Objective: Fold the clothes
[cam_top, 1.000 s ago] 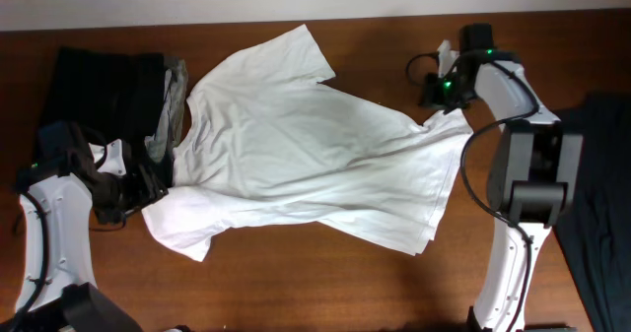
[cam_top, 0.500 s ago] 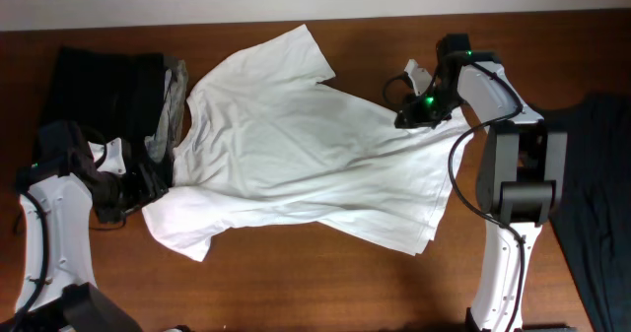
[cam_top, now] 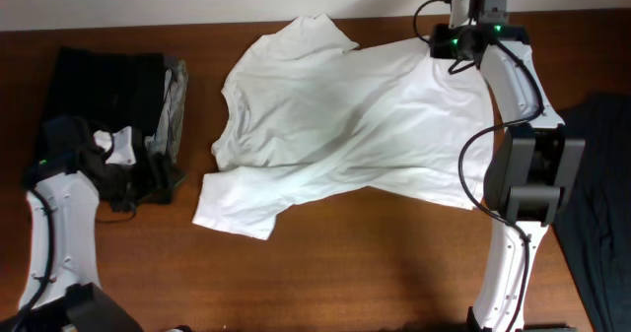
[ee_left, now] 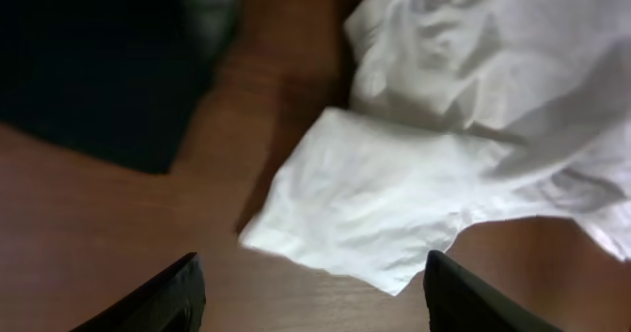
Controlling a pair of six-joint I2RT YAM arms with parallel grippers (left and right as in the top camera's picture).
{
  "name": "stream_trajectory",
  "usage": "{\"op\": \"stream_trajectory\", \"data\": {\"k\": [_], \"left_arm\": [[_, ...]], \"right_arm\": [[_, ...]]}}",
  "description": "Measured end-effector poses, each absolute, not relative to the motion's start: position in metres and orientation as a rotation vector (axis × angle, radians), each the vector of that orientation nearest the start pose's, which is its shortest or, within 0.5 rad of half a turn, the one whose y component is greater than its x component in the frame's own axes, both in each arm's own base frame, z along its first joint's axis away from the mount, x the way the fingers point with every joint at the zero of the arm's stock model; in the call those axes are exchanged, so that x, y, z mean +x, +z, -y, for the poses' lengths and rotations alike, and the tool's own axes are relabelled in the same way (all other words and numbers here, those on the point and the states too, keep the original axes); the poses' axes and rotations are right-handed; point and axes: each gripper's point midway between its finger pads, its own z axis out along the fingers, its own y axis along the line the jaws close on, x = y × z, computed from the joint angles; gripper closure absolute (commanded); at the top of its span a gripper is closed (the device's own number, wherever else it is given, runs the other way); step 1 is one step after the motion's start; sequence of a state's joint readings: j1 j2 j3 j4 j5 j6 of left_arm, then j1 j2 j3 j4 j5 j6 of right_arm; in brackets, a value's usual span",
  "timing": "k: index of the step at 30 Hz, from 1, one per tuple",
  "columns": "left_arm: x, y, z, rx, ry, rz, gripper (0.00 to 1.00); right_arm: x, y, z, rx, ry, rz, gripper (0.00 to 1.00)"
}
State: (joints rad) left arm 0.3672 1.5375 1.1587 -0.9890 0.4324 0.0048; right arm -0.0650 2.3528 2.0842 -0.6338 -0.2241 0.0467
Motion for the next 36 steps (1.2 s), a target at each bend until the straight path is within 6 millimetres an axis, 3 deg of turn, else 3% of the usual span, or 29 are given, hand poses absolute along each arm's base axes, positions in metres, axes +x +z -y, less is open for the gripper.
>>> {"op": "stream_trajectory", "data": {"k": [4, 7, 11, 15, 16, 18, 21, 25, 30, 36], "left_arm": [[0.325, 0.12, -0.015, -0.281, -0.576, -2.768, 0.25], [0.338, 0.124, 0.007, -0.135, -0.57, -2.734, 0.25], [0.357, 0.131, 0.023, -0.006, -0.533, -2.659, 0.25], [0.36, 0.132, 0.03, 0.028, -0.53, -2.651, 0.25], [0.359, 0.131, 0.03, 0.028, -0.532, -2.656, 0.25], [0.357, 0.13, 0.03, 0.025, -0.532, -2.663, 0.25], [0.354, 0.129, 0.03, 0.031, -0.531, -2.674, 0.25], [0.351, 0.128, 0.031, 0.036, -0.535, -2.69, 0.25], [0.347, 0.126, 0.031, 0.05, -0.535, -2.703, 0.25], [0.347, 0.126, 0.031, 0.089, -0.526, -2.698, 0.25]], "right_arm": [[0.58, 0.093, 0.007, 0.156, 0.323, -2.598, 0.21], [0.554, 0.091, 0.023, 0.248, 0.381, -2.688, 0.21], [0.498, 0.125, 0.043, 0.398, 0.437, -2.798, 0.21], [0.432, 0.177, 0.032, 0.49, 0.46, -2.913, 0.3], [0.414, 0.183, 0.029, 0.521, 0.442, -2.962, 0.3], [0.399, 0.183, 0.031, 0.562, 0.395, -3.014, 0.32], [0.377, 0.16, 0.035, 0.63, 0.331, -3.125, 0.32], [0.342, 0.111, 0.033, 0.702, 0.298, -3.299, 0.33], [0.319, 0.062, 0.039, 0.797, 0.255, -3.36, 0.33], [0.289, 0.021, 0.066, 1.032, 0.253, -3.338, 0.36]]}}
